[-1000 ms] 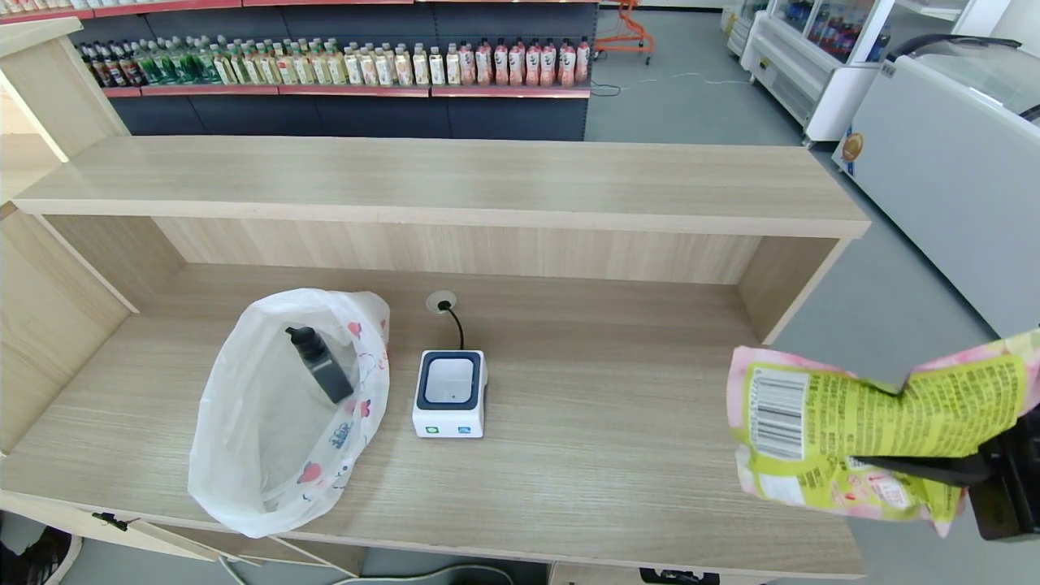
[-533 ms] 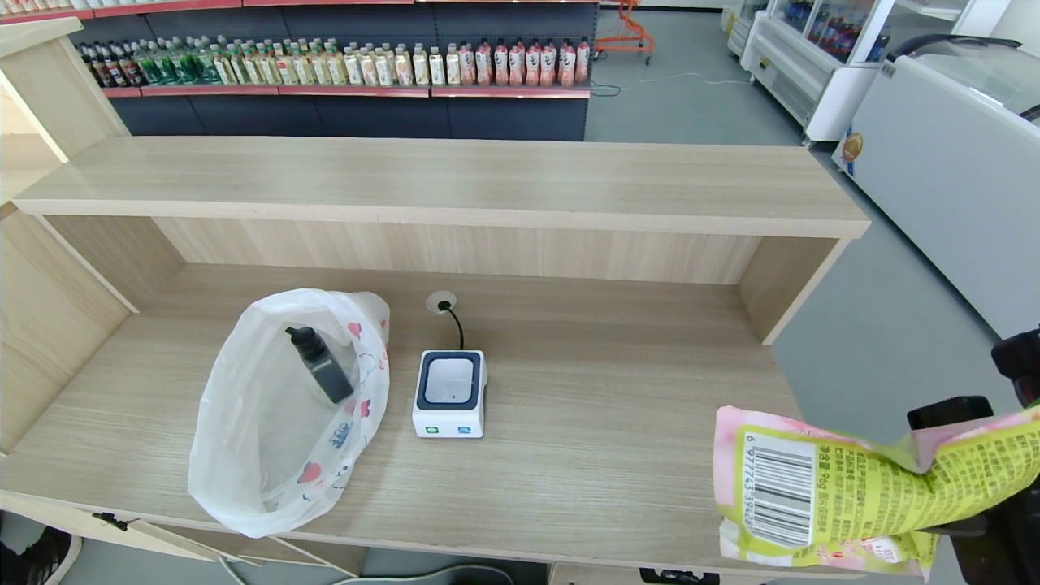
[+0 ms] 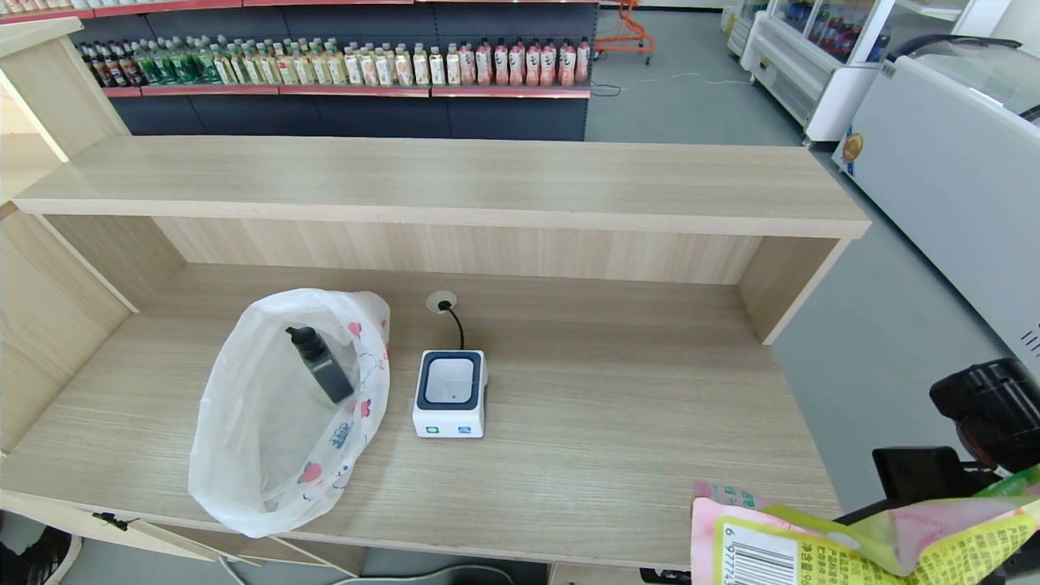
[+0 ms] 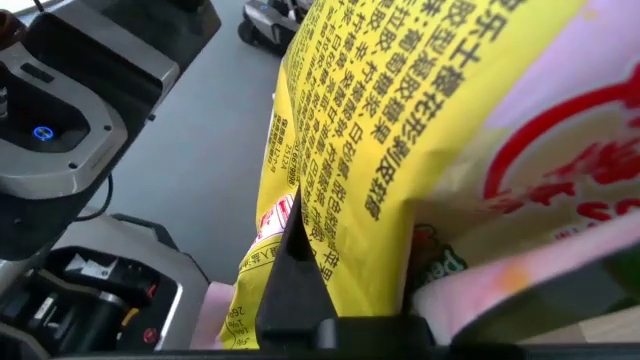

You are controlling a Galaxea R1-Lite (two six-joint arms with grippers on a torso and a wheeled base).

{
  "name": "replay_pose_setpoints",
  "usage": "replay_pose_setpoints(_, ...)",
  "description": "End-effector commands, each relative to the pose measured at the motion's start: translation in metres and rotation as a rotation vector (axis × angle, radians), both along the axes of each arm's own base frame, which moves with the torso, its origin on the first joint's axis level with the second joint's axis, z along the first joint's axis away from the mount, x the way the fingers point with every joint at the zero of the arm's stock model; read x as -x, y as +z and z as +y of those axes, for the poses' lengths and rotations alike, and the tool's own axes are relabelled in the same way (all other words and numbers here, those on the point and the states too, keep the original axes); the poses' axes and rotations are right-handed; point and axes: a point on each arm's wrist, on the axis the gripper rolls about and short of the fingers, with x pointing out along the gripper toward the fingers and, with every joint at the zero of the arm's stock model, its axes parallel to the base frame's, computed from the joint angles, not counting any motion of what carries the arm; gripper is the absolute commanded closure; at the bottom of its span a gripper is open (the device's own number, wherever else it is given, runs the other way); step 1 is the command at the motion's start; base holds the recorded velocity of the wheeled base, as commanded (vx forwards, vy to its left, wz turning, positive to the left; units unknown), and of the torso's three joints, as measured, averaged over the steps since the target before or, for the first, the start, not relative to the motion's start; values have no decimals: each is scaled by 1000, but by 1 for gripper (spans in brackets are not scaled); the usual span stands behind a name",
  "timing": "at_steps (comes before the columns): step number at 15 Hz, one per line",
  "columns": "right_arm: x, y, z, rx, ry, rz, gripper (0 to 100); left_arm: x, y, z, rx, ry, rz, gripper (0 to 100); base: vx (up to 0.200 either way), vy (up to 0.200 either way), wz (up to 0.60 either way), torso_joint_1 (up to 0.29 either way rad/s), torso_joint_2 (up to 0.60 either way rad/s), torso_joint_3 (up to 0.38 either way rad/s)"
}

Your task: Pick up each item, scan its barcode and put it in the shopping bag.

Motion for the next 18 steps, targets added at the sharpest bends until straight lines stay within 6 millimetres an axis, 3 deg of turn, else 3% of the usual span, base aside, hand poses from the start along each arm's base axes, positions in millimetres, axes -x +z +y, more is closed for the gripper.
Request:
replay_pose_setpoints(1, 0, -12, -1, 6, -2, 39, 100, 0, 0, 0, 0, 1, 1, 0, 0, 0, 0, 0, 0, 0)
replay_pose_setpoints(13, 6, -25, 0, 17, 5, 77, 100, 0, 0, 0, 0, 1, 0, 0, 0, 0, 0, 0, 0, 0)
replay_pose_setpoints(18, -7, -20, 1, 18, 3, 55, 100, 0, 0, 0, 0, 1, 0, 0, 0, 0, 0, 0, 0, 0)
